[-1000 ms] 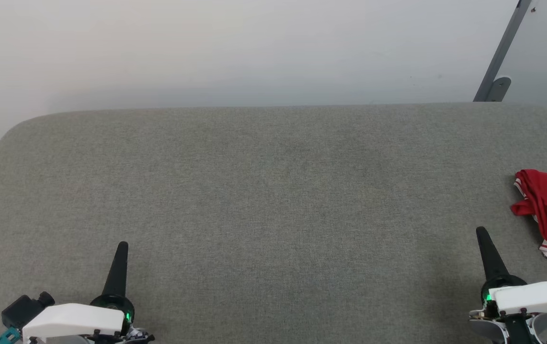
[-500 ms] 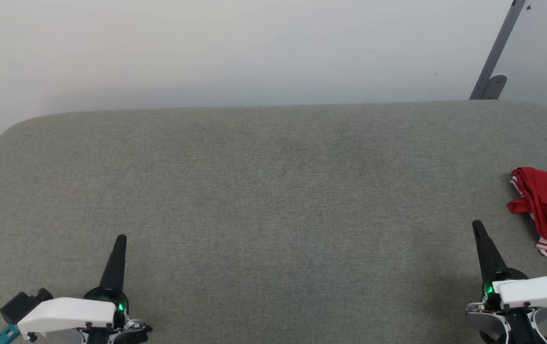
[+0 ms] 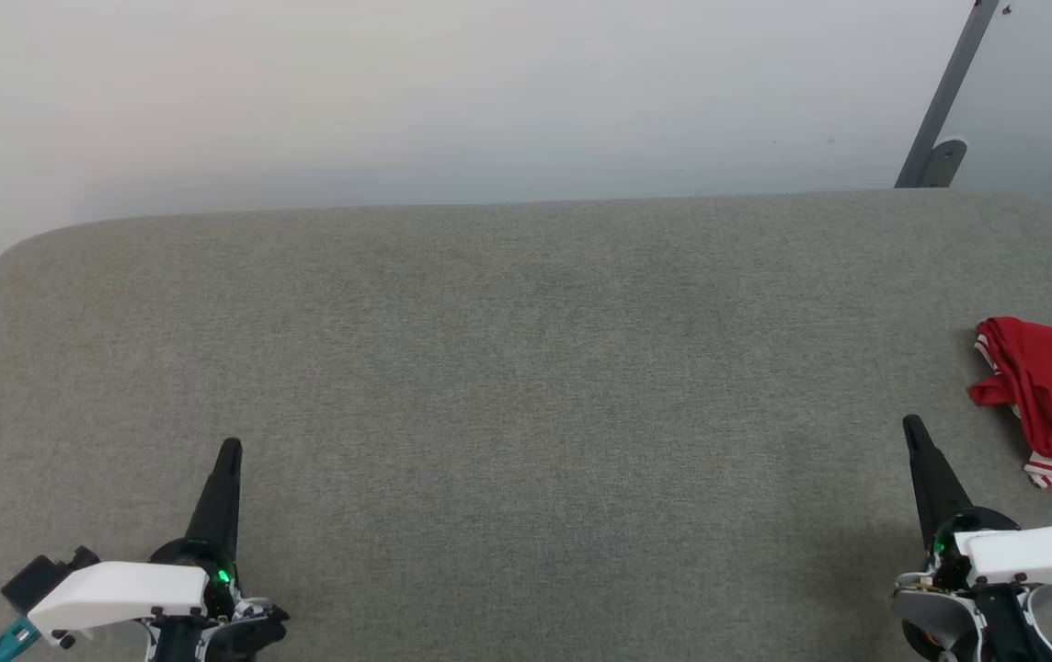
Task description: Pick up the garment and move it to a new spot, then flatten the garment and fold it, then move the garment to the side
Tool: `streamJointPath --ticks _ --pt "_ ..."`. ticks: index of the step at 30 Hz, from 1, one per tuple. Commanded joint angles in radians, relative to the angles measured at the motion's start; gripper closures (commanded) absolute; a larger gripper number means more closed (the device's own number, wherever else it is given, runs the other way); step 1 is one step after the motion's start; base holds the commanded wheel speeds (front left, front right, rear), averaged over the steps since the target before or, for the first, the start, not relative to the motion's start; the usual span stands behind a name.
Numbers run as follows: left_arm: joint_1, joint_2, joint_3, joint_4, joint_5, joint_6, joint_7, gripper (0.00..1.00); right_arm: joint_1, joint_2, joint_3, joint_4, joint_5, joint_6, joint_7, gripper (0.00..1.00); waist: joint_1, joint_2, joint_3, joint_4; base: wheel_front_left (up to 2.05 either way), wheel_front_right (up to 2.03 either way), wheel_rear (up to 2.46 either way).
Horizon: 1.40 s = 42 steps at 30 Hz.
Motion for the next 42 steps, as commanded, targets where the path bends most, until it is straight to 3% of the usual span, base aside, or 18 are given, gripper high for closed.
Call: streamJointPath --ticks 1,21,42 --pt "-0.019 0.000 0.006 0.000 -0.019 0.002 0.006 1.00 -0.016 0.004 0.001 -0.005 0.020 0.000 0.008 1.00 -0.0001 -0.0001 0.000 -0.001 0.00 0.00 0.00" --pt "-0.047 -0.011 0.028 0.014 -0.141 0.002 0.047 1.00 -0.030 0.012 0.002 -0.003 0.144 0.000 0.040 1.00 -0.0001 -0.0001 0.004 -0.015 0.00 0.00 0.00" --pt "-0.046 -0.016 0.034 0.014 -0.130 0.002 0.051 1.00 -0.028 0.011 0.002 -0.003 0.139 0.000 0.038 1.00 -0.0001 -0.0001 0.004 -0.015 0.00 0.00 0.00"
